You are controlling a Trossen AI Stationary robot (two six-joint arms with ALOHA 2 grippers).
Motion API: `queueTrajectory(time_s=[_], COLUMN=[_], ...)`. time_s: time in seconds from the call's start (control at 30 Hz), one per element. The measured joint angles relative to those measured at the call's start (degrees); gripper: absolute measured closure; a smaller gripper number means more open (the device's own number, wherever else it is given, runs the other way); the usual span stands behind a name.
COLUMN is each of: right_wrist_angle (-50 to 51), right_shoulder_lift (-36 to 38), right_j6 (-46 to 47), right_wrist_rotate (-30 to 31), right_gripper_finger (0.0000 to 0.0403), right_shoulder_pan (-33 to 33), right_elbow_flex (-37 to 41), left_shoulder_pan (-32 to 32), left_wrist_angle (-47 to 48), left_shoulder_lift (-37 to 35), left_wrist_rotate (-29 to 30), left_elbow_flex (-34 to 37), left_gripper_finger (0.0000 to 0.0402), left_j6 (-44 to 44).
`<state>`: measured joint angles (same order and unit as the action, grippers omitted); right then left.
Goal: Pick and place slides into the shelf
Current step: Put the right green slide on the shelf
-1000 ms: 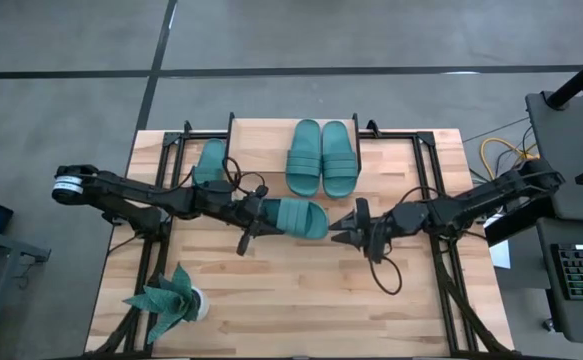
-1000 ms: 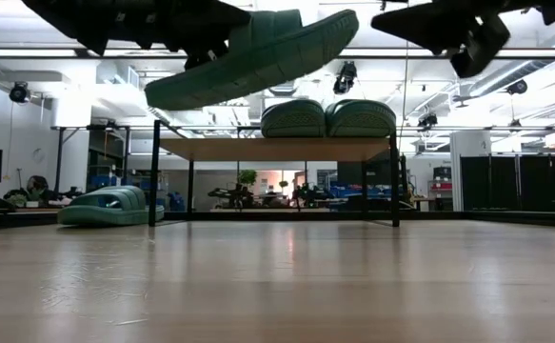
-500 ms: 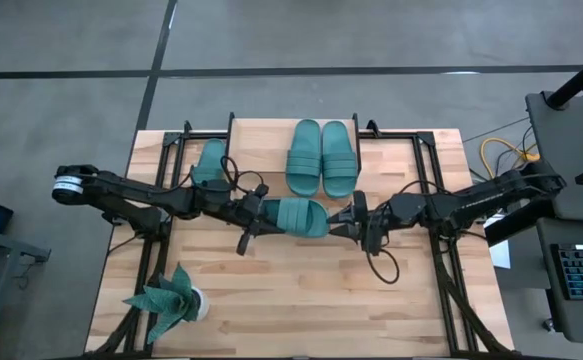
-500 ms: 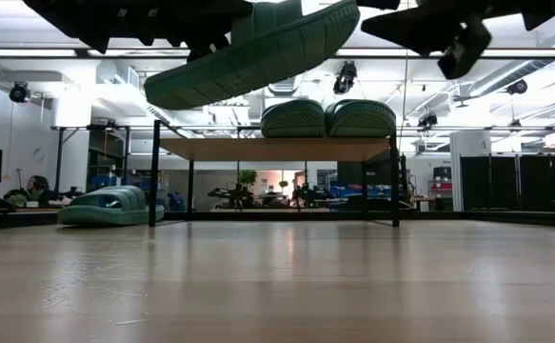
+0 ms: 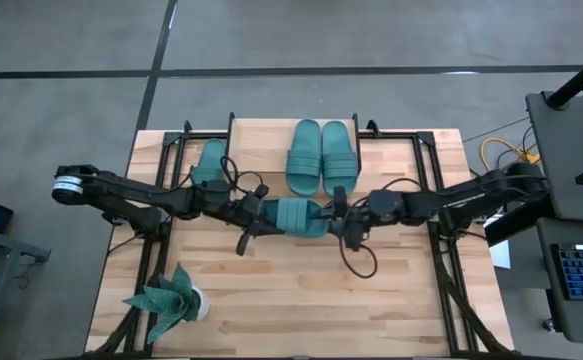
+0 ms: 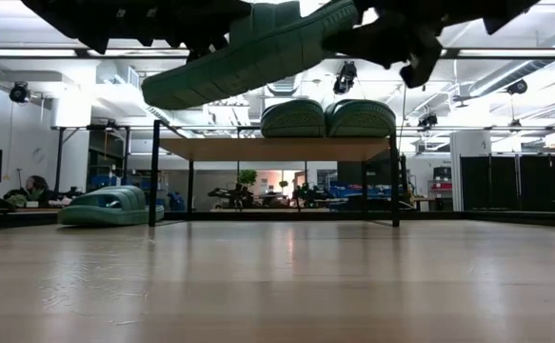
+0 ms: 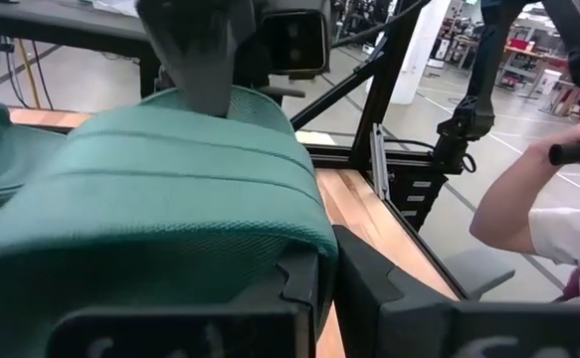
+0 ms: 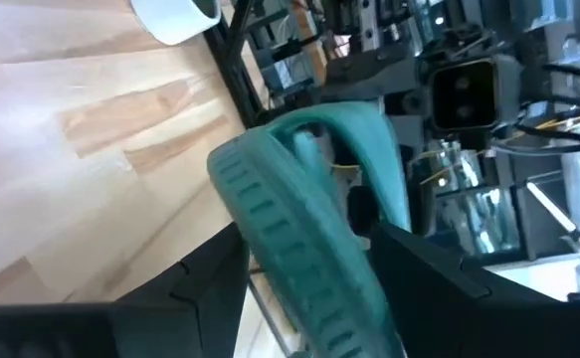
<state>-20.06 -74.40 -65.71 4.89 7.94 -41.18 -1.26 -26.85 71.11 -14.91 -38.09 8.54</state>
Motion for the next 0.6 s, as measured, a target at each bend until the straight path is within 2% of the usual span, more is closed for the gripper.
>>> queueTrajectory(time_s=[0.1, 0.23, 0.33, 0.47, 0.6], right_wrist_angle=[0.56, 0.96, 1.66, 4.23, 4.47], right_shoulder_lift=[-1.66, -2.15, -1.86, -0.87, -0.27], right_j6=[0.39, 0.56, 0.52, 0.07, 0.08], right_wrist_rotate=[1.07, 6.44, 7.65, 7.54, 7.66], right_gripper_finger=[0.021, 0.0243, 0.0288, 0.0369, 0.0374], right_shoulder_pan=[0.02, 0.04, 0.09, 0.17, 0.15], right_elbow_flex=[-1.71, -2.33, -2.19, -2.12, -2.08], left_shoulder_pan=[-0.09, 0.0, 0.04, 0.08, 0.07], left_wrist_angle=[-0.19, -0.39, -0.61, -0.73, -0.83], left_shoulder_lift=[-0.02, -0.13, -0.13, -0.15, -0.61], left_wrist_rotate=[-0.59, 0.29, 0.48, 0.78, 0.87], left_elbow_flex=[0.0, 0.31, 0.48, 0.48, 0.42], left_gripper_finger=[0.0401, 0.0401, 0.0401, 0.0401, 0.0398], left_j6=[-0.01, -0.52, -0.5, -1.03, -1.67])
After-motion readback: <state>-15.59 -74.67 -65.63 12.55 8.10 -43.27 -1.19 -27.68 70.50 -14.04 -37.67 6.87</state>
